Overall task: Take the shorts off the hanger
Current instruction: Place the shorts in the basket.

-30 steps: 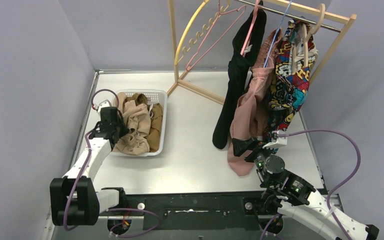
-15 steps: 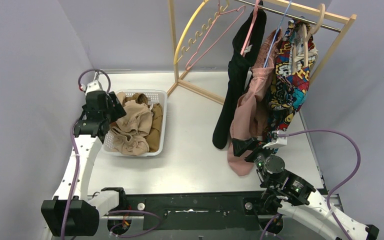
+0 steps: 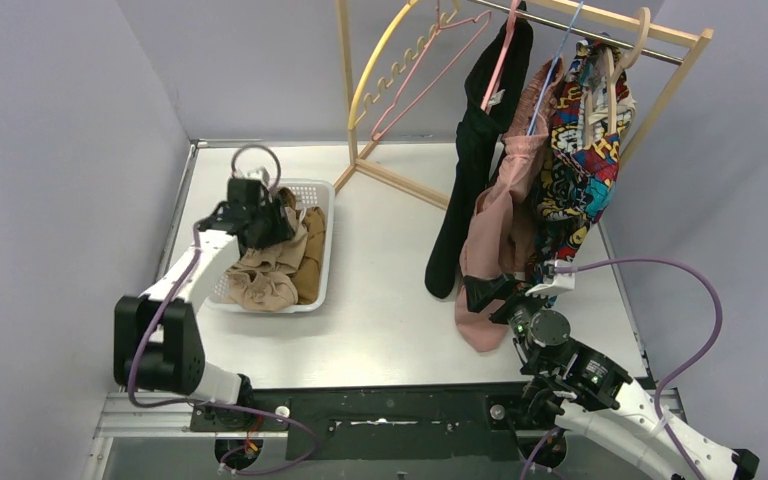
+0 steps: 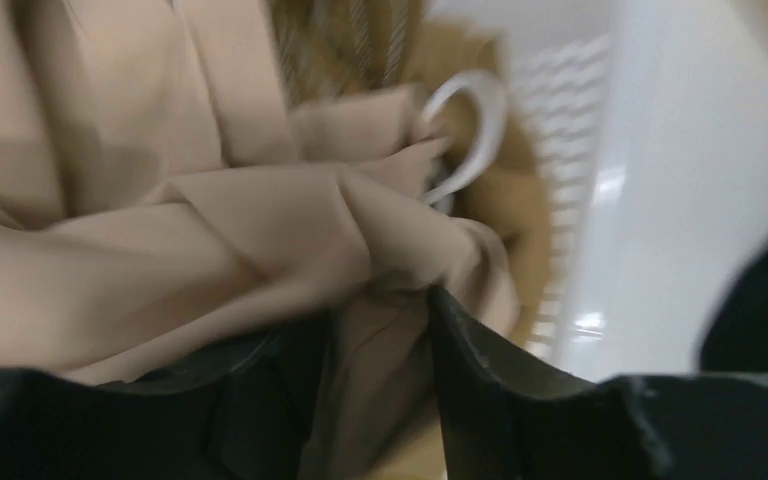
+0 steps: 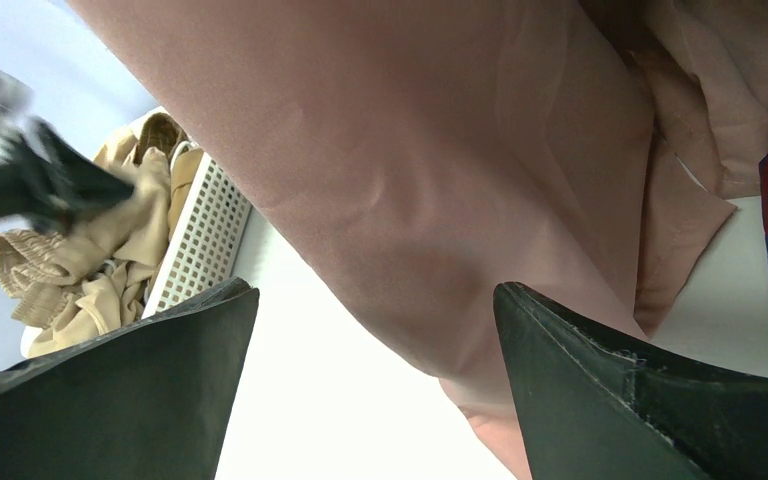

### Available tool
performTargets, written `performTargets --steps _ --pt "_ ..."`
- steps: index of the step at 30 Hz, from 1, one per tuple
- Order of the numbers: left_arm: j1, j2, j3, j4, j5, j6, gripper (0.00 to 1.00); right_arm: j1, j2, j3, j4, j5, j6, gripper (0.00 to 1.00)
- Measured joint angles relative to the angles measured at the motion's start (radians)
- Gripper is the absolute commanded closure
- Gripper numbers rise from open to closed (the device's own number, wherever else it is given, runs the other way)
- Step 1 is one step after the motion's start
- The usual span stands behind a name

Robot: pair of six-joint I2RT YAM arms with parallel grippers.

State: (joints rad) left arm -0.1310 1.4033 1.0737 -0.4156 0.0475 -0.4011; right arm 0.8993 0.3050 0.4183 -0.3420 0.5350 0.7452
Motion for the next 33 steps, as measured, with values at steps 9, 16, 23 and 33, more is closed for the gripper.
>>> performTargets --steps 9,16,23,33 --pt "-0.019 0.153 -0.223 0.079 -0.058 -0.078 0.70 0.000 -0.006 0.017 -0.011 0.001 0.004 0.08" --pt "-0.041 0.045 -0.226 0.032 -0.100 -0.107 0.52 0.000 -0.005 0.035 -0.020 -0.002 -0.001 0.08" --pt "-0.023 -0.198 -0.181 -0.036 -0.122 -0.105 0.48 0.000 -0.001 0.066 -0.019 -0.004 -0.004 0.08" --pt "-0.034 -0.348 -0.316 -0.020 0.146 -0.172 0.64 0.000 0.007 0.066 -0.009 -0.005 -0.003 0.08"
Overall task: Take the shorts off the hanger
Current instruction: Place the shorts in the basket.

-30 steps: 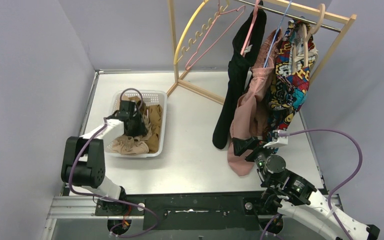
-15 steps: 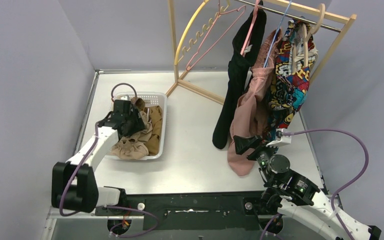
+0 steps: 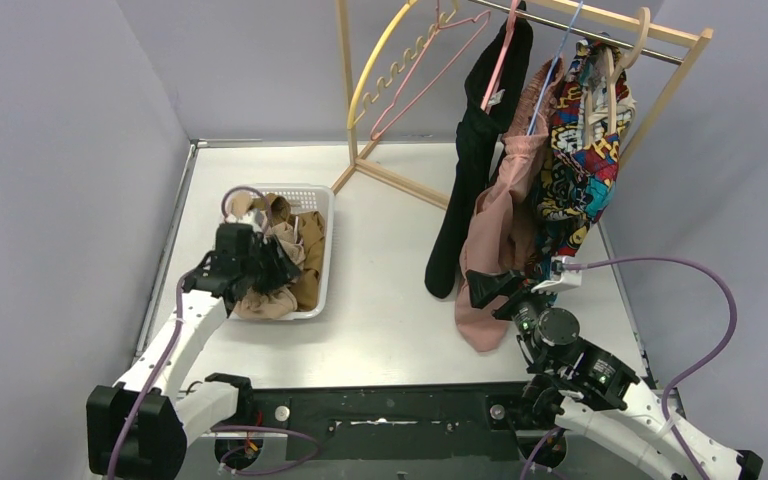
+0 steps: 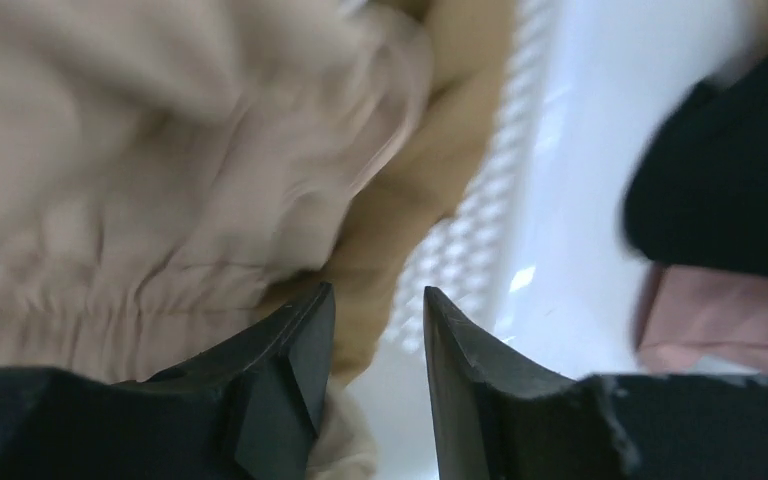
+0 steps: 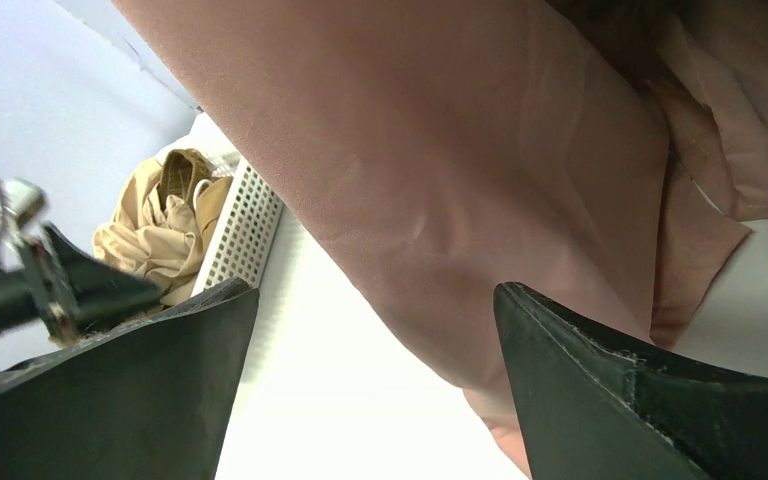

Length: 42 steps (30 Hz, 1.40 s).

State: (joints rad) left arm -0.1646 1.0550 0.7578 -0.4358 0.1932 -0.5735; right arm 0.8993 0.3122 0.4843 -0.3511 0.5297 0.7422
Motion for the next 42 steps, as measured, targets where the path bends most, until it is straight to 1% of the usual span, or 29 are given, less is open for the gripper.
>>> performTargets --steps 3,5,9,11,14,17,22,24,28,33,36,39,42 --pt "-0.013 0.000 -0.119 -0.066 -0.022 -0.051 0.64 0.000 0.006 0.000 -0.001 -0.003 0.003 0.08" --pt "-0.026 0.003 -0.138 -0.103 -0.063 -0.079 0.65 0.000 0.008 0.000 -0.001 -0.003 0.003 0.08" --pt "-0.032 0.021 -0.098 -0.149 -0.115 -0.100 0.64 0.000 0.009 0.000 -0.001 -0.003 0.000 0.08" --pt "-0.032 0.029 -0.056 -0.159 -0.135 -0.098 0.60 0.000 0.012 0.005 -0.008 -0.003 -0.004 0.08" --pt "-0.032 0.000 -0.006 -0.140 -0.144 -0.093 0.56 0.000 0.028 0.034 -0.026 -0.003 -0.012 0.08" --pt "-0.032 -0.076 0.007 -0.115 -0.135 -0.086 0.53 0.000 0.028 0.056 -0.026 -0.003 -0.020 0.08" --pt "-0.035 -0.182 0.031 -0.078 -0.099 -0.069 0.53 0.000 0.023 0.061 -0.024 -0.015 -0.035 0.09" --pt "-0.037 -0.204 0.040 -0.045 -0.058 -0.070 0.53 0.000 0.023 0.062 -0.015 -0.043 -0.056 0.11" --pt "-0.059 -0.204 0.063 0.016 0.013 -0.070 0.53 0.000 0.045 0.085 0.045 -0.150 -0.116 0.14" --pt "-0.092 -0.177 0.087 0.038 0.048 -0.044 0.51 0.000 0.172 0.182 0.112 -0.341 -0.209 0.17" --pt "-0.096 -0.178 0.089 0.033 0.042 -0.021 0.48 0.003 0.291 0.289 0.101 -0.436 -0.262 0.17" --pt "-0.096 -0.186 0.089 0.024 0.018 -0.002 0.44 0.016 0.402 0.409 0.054 -0.457 -0.303 0.16" --pt "-0.096 -0.204 0.089 0.012 -0.020 0.017 0.39 0.050 0.532 0.576 -0.008 -0.421 -0.350 0.14"
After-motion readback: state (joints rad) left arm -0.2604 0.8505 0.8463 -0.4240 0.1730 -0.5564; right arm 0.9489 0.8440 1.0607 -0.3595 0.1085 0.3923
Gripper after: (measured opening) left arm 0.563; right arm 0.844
